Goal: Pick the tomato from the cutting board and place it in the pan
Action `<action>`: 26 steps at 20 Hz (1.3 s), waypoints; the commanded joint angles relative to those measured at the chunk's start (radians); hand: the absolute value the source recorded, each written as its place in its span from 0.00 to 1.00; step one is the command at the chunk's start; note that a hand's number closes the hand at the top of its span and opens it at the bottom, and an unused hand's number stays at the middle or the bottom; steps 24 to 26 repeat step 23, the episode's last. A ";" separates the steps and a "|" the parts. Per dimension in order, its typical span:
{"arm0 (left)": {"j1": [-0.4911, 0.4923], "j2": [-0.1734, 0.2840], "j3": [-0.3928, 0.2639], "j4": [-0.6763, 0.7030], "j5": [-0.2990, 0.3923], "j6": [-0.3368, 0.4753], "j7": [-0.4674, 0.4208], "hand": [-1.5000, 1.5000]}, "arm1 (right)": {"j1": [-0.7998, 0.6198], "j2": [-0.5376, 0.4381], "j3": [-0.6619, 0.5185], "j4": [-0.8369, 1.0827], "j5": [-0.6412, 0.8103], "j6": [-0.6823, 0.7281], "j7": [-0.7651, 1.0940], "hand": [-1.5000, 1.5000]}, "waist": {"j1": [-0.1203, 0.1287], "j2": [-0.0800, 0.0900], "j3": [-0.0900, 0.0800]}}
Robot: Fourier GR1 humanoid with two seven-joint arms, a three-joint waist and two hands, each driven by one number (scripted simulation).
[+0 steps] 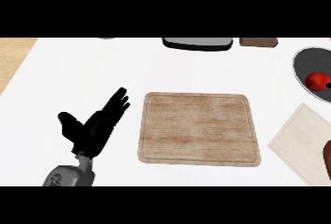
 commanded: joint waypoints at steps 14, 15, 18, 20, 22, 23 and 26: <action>0.018 0.023 0.045 -0.011 0.025 -0.009 -0.002 0.50 | 0.210 -0.146 -0.024 0.013 -0.037 0.517 -0.189 0.00 | -0.025 -0.009 0.003; 0.010 0.002 0.022 0.020 0.007 -0.005 -0.020 0.50 | 0.196 -0.145 -0.022 0.004 -0.037 0.515 -0.180 0.00 | -0.029 -0.006 0.001; 0.022 -0.001 0.014 -0.016 0.001 0.010 0.002 0.50 | 0.218 -0.181 -0.018 -0.002 -0.037 0.584 -0.177 0.00 | -0.033 -0.018 0.000; 0.056 0.020 0.020 -0.017 0.018 -0.023 -0.010 0.50 | 0.267 -0.158 -0.010 -0.010 -0.028 0.546 -0.210 0.00 | -0.026 -0.015 0.003; 0.007 -0.013 0.010 -0.011 0.004 0.013 0.010 0.50 | 0.237 -0.177 -0.014 -0.020 -0.037 0.584 -0.190 0.00 | -0.034 -0.015 0.003; 0.003 0.001 0.016 -0.020 0.001 0.015 0.028 0.50 | 0.259 -0.158 -0.007 -0.021 -0.033 0.583 -0.208 0.00 | -0.036 -0.018 0.002; 0.003 0.001 0.016 -0.020 0.001 0.015 0.028 0.50 | 0.259 -0.158 -0.007 -0.021 -0.033 0.583 -0.208 0.00 | -0.036 -0.018 0.002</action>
